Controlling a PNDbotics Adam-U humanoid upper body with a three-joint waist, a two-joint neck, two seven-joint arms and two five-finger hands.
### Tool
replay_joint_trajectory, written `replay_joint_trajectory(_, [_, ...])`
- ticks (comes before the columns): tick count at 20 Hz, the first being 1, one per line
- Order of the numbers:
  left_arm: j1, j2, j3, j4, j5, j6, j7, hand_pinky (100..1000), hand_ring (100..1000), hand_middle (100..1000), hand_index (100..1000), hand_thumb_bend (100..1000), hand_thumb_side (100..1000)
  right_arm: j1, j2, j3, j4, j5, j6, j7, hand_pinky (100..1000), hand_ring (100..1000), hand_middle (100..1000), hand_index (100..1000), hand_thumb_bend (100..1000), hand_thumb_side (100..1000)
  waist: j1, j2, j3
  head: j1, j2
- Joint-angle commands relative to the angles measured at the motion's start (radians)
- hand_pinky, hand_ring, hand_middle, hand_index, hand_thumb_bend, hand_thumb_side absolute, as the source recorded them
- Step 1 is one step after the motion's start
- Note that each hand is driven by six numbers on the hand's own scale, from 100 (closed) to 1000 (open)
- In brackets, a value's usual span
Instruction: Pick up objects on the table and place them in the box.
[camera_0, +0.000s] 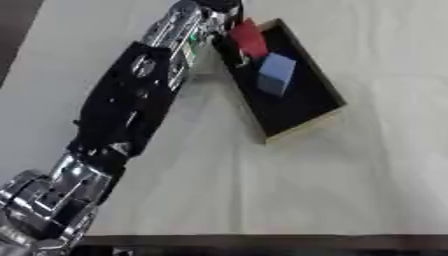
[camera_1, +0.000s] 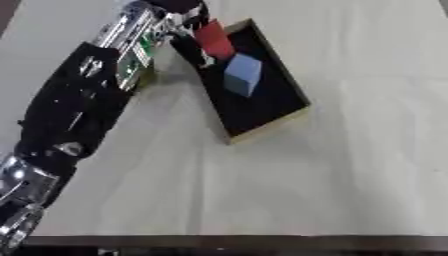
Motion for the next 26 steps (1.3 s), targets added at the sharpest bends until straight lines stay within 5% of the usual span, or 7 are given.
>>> replay_joint_trajectory(1, [-0.013,-0.001,0.007,-0.012,0.025,-0.014,-0.007,815,739,633,791,346,487,-0.006,-0.006,-0.003,-0.015,-0.004,-0.001,0.003,884,820,585,881,100,643,-0.009,-0.019,-0.002,0.005,-0.009])
replay_joint_trajectory(3, [-0.012,0.002,0.005,-0.017,0.033,-0.02,-0.014,847,781,690,900,437,514,-0.004,-0.005,-0.003,-0.015,-0.003,0.0,0.004,884,820,585,881,100,643,-0.009,-0.018,-0.001,0.005,-0.01])
replay_joint_trajectory(8, [-0.011,0.012,0.007,-0.03,0.018,-0.022,-0.02,903,846,769,953,607,522,-0.003,-0.005,-0.001,-0.015,-0.003,0.002,0.007,885,819,584,880,100,643,-0.007,-0.02,0.002,0.002,-0.007])
replay_joint_trajectory(20, [-0.005,0.042,0.013,-0.117,0.052,-0.031,-0.024,903,849,768,937,578,393,0.001,-0.011,-0.005,-0.015,-0.004,-0.002,0.005,885,817,582,880,100,641,-0.013,-0.028,0.008,-0.001,0.002])
replay_joint_trajectory(26, [-0.002,0.153,0.012,-0.282,0.158,-0.042,-0.071,903,850,772,920,518,316,0.009,-0.021,-0.012,-0.015,0.001,-0.003,-0.005,885,816,582,879,100,641,-0.009,-0.035,0.025,-0.02,0.014])
